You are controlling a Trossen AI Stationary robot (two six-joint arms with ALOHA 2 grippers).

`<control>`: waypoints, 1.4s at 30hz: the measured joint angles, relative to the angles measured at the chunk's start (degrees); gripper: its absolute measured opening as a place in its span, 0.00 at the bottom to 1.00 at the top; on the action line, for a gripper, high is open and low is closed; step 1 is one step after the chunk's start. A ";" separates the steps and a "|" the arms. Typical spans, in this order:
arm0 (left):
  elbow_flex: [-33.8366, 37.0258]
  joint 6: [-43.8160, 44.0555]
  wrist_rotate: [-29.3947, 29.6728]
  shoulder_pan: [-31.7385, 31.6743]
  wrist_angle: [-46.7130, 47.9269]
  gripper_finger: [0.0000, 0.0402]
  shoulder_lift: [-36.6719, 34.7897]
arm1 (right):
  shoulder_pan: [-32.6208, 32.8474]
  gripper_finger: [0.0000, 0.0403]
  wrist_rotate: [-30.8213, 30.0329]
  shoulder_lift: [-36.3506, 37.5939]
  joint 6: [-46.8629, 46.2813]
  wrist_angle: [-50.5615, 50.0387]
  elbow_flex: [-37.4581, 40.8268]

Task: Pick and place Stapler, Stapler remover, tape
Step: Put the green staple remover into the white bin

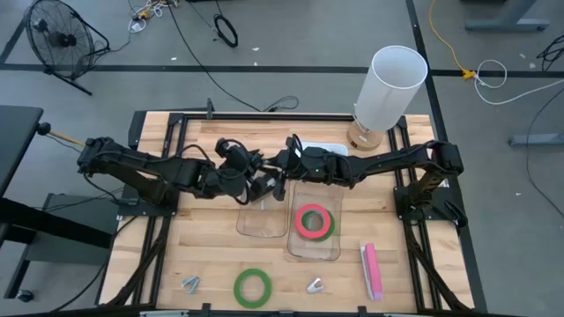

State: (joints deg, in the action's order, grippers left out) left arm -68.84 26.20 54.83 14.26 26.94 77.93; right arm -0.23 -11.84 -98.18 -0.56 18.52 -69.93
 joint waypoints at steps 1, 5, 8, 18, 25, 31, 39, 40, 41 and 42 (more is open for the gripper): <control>0.00 -0.12 0.29 0.00 0.04 0.12 0.00 | -0.08 0.09 0.01 0.07 0.26 -0.04 0.00; 0.02 0.15 0.53 0.00 -0.19 0.16 -0.01 | -0.08 0.08 -0.22 0.11 0.68 -0.31 0.00; 0.07 0.30 1.10 0.04 -0.50 0.23 0.07 | -0.19 0.08 -1.68 0.11 3.17 -1.37 -0.06; 0.11 -4.34 0.79 0.18 -0.72 0.32 -0.44 | -0.29 0.08 -1.73 2.47 3.67 -7.60 -0.31; -0.02 -6.27 1.39 1.12 0.80 0.30 -2.34 | -1.17 0.07 -9.43 6.39 3.93 -18.69 -0.20; 0.13 -5.84 1.53 2.22 4.84 0.30 -3.65 | -2.48 0.07 -11.62 9.01 0.16 -35.35 -0.26; 0.11 -0.61 -0.56 3.06 14.65 0.30 -3.67 | -3.60 0.07 -11.64 9.12 -6.50 -53.70 1.73; 0.11 0.72 -1.12 3.06 16.25 0.30 -3.65 | -3.82 0.07 -11.75 9.17 -6.90 -54.52 2.48; 0.11 2.00 -1.40 3.06 17.92 0.30 -3.63 | -4.15 0.07 -11.72 9.27 -7.30 -54.73 3.23; 0.11 3.00 -1.50 3.06 19.28 0.30 -3.63 | -4.56 0.07 -11.48 9.35 -7.81 -54.65 3.87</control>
State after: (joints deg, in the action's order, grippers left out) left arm -68.73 29.20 53.33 17.32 46.22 74.30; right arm -4.79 -23.32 -88.83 -8.36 -36.13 -66.06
